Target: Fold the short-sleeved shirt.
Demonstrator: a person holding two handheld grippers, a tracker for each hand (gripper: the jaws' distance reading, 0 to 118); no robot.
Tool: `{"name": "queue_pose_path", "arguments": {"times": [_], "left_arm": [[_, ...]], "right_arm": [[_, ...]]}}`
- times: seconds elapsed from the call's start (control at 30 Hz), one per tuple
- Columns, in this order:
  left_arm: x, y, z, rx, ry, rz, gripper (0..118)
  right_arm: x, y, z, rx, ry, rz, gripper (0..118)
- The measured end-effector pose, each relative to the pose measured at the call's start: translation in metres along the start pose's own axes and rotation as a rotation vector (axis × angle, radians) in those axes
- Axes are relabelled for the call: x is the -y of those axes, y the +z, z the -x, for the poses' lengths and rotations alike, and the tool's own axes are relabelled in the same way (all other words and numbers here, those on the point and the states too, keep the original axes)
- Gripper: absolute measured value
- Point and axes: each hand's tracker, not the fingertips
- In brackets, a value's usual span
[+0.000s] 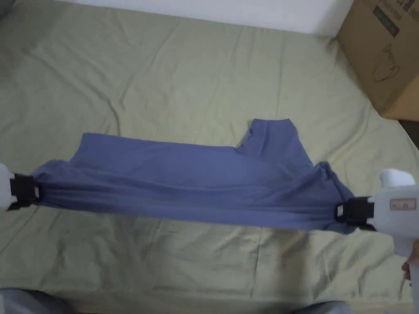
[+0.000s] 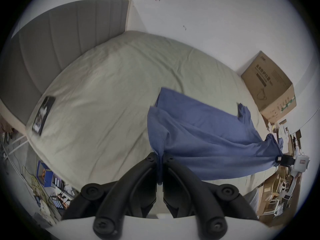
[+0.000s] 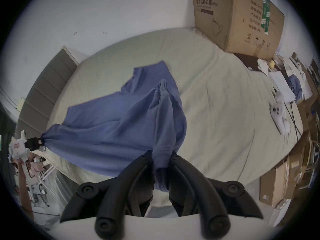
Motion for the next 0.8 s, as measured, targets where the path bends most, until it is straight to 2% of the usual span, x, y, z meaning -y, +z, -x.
{"name": "queue_pose_path", "arguments": {"times": [0.07, 0.17, 0.2, 0.27, 0.3, 0.33, 0.37, 0.43, 0.5, 0.67, 0.8], "left_arm": [[0.026, -0.008, 0.007, -0.022, -0.021, 0.061, 4], [0.054, -0.021, 0.013, -0.041, 0.011, 0.118, 6], [0.057, -0.022, 0.013, -0.051, 0.013, 0.125, 22], [0.057, -0.019, 0.012, -0.099, -0.015, 0.108, 75], [0.054, -0.014, 0.012, -0.117, -0.032, 0.075, 103], [0.049, -0.006, 0.011, -0.125, -0.031, 0.031, 106], [0.039, 0.006, 0.009, -0.115, -0.014, -0.039, 106], [0.021, 0.026, 0.004, -0.086, 0.0, -0.145, 106], [0.005, 0.048, -0.008, -0.087, -0.019, -0.291, 106], [-0.015, 0.09, -0.055, -0.105, -0.171, -0.684, 106], [-0.016, 0.099, -0.089, -0.147, -0.234, -0.836, 105]], "right_arm": [[0.029, -0.012, 0.0, 0.033, 0.015, 0.045, 15], [0.057, -0.027, -0.004, 0.026, -0.066, 0.08, 15], [0.06, -0.028, -0.005, 0.034, -0.088, 0.076, 22], [0.057, -0.02, -0.006, 0.084, -0.086, 0.052, 49], [0.052, -0.013, -0.004, 0.113, -0.057, 0.029, 76], [0.047, -0.003, -0.002, 0.138, -0.01, -0.011, 98], [0.04, 0.01, 0.002, 0.159, 0.032, -0.069, 110], [0.024, 0.04, 0.009, 0.175, 0.076, -0.219, 112], [0.009, 0.067, 0.021, 0.185, 0.087, -0.349, 112], [-0.011, 0.121, 0.06, 0.13, 0.124, -0.686, 116], [-0.009, 0.13, 0.089, 0.132, 0.147, -0.908, 118]]}}
